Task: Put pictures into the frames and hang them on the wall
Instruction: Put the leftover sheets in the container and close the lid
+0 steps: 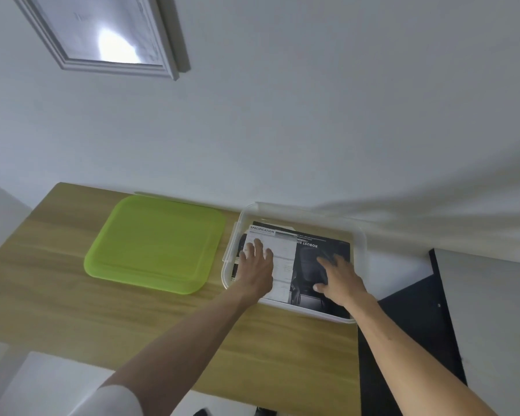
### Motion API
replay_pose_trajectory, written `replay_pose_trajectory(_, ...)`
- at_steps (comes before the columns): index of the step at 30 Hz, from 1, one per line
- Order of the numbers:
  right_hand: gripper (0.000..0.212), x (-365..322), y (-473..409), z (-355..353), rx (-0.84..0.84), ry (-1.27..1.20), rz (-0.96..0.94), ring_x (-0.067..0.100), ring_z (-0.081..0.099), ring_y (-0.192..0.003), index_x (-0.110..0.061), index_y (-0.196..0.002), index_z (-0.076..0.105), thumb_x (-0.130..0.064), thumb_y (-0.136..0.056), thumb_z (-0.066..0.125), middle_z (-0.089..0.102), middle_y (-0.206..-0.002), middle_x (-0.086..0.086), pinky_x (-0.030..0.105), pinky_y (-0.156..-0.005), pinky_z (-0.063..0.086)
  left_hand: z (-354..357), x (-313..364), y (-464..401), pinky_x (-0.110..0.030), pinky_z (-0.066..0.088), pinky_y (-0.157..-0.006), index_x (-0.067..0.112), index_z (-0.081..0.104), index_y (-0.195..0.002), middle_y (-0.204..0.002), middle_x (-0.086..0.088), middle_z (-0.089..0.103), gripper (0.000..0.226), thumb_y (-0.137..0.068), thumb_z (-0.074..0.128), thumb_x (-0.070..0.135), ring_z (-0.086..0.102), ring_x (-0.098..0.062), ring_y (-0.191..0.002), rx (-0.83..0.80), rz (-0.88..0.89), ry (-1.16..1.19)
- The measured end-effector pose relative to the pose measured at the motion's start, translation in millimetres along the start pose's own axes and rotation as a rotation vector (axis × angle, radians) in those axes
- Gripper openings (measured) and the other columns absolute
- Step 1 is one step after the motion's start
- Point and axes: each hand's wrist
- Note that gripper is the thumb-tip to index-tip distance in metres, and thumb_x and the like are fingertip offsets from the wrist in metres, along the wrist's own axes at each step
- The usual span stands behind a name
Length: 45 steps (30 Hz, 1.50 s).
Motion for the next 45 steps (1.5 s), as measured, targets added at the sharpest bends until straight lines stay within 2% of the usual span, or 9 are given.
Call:
replay_pose_trajectory(3,0.083,-1.0,-4.7,17.4,-0.068,-0.064,-0.007,0.034,0.004,-0.152,-0.035,-0.155,0.021,-0.048,-0.088,0.069,0.0,-0.165,0.009,0.052,-0.115,0.032,10.7,-7.2,-4.7,-0.051,0.037,-0.106,0.011,0.028,-0.147,-0.157,-0.026,0.005,0.064,-0.092,0.058,0.024,0.019,-0.046,-0.14,-0.191,0.003,0.122)
replay_pose_trajectory(9,0.085,-1.2,-3.6,31.4,-0.082,-0.078,0.005,0.033,0.005,-0.151,-0.036,-0.155,0.02,-0.047,-0.087,0.07,0.002,-0.164,0.012,0.052,-0.113,0.034,15.0,-13.3,-5.7,-0.046,0.043,-0.101,0.013,0.032,-0.144,-0.155,-0.022,0.01,0.067,-0.083,0.059,0.01,0.027,-0.042,-0.134,-0.239,-0.038,0.229)
replay_pose_trajectory(13,0.086,-5.6,-3.5,22.3,-0.078,-0.024,-0.004,0.034,0.015,-0.149,-0.032,-0.155,0.023,-0.049,-0.085,0.071,0.013,-0.161,0.012,0.051,-0.109,0.039,11.6,-13.9,-2.4,-0.045,0.042,-0.1,0.01,0.041,-0.136,-0.152,-0.022,0.015,0.054,-0.085,0.057,0.01,0.028,-0.041,-0.133,-0.229,-0.04,0.242)
replay_pose_trajectory(19,0.078,-29.0,-10.0,-2.9,0.082,-0.01,-0.031,0.032,0.03,-0.145,-0.025,-0.153,0.03,-0.054,-0.089,0.064,0.027,-0.158,0.012,0.044,-0.108,0.042,-4.5,-27.1,0.7,-0.045,0.046,-0.097,0.013,0.039,-0.142,-0.149,-0.015,0.031,0.052,-0.094,0.053,0.026,0.034,-0.034,-0.135,0.028,0.051,0.315)
replay_pose_trajectory(24,0.07,-74.7,-22.2,-26.0,0.227,-0.043,-0.108,0.027,0.037,-0.141,-0.021,-0.15,0.036,-0.052,-0.093,0.059,0.037,-0.153,0.008,0.039,-0.106,0.044,-28.7,-70.3,-4.6,-0.04,0.05,-0.083,0.016,0.047,-0.137,-0.141,-0.004,0.045,0.045,-0.095,0.051,0.033,0.042,-0.025,-0.128,0.295,0.069,0.456)
replay_pose_trajectory(33,0.061,-206.9,-44.1,-44.9,0.365,-0.085,-0.267,0.028,0.044,-0.131,-0.016,-0.143,0.045,-0.05,-0.093,0.057,0.047,-0.143,0.009,0.038,-0.106,0.04,-44.5,-228.3,-8.9,-0.042,0.046,-0.093,0.012,0.045,-0.141,-0.139,-0.011,0.046,0.054,-0.094,0.053,0.039,0.044,-0.028,-0.127,0.282,-0.144,0.482)
replay_pose_trajectory(38,0.068,-278.1,-57.2,-23.5,0.255,-0.124,-0.246,0.028,0.039,-0.137,-0.013,-0.15,0.033,-0.05,-0.096,0.053,0.038,-0.149,0.011,0.04,-0.106,0.042,-23.9,-313.3,-3.1,-0.044,0.046,-0.095,0.01,0.041,-0.143,-0.143,-0.014,0.043,0.062,-0.092,0.055,0.043,0.043,-0.031,-0.13,0.17,-0.31,0.455)
replay_pose_trajectory(41,0.075,-309.8,-63.1,0.6,0.088,-0.223,-0.102,0.032,0.042,-0.136,-0.013,-0.154,0.023,-0.05,-0.096,0.053,0.031,-0.151,0.015,0.044,-0.102,0.047,-8.9,-355.3,4.8,-0.046,0.043,-0.097,0.01,0.04,-0.142,-0.145,-0.016,0.039,0.064,-0.091,0.056,0.044,0.039,-0.033,-0.131,0.08,-0.407,0.458)
replay_pose_trajectory(45,0.084,-330.4,-66.4,34.0,-0.051,-0.268,0.133,0.038,0.034,-0.14,-0.006,-0.154,0.017,-0.05,-0.094,0.056,0.029,-0.152,0.022,0.044,-0.111,0.039,9.4,-397.4,11.6,-0.049,0.04,-0.101,0.007,0.034,-0.143,-0.148,-0.019,0.032,0.072,-0.089,0.06,0.048,0.031,-0.037,-0.137,-0.021,-0.532,0.494)
Point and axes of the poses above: each hand's wrist, its own y-axis away from the middle knuckle, its own z-axis out of the palm, x = y × z
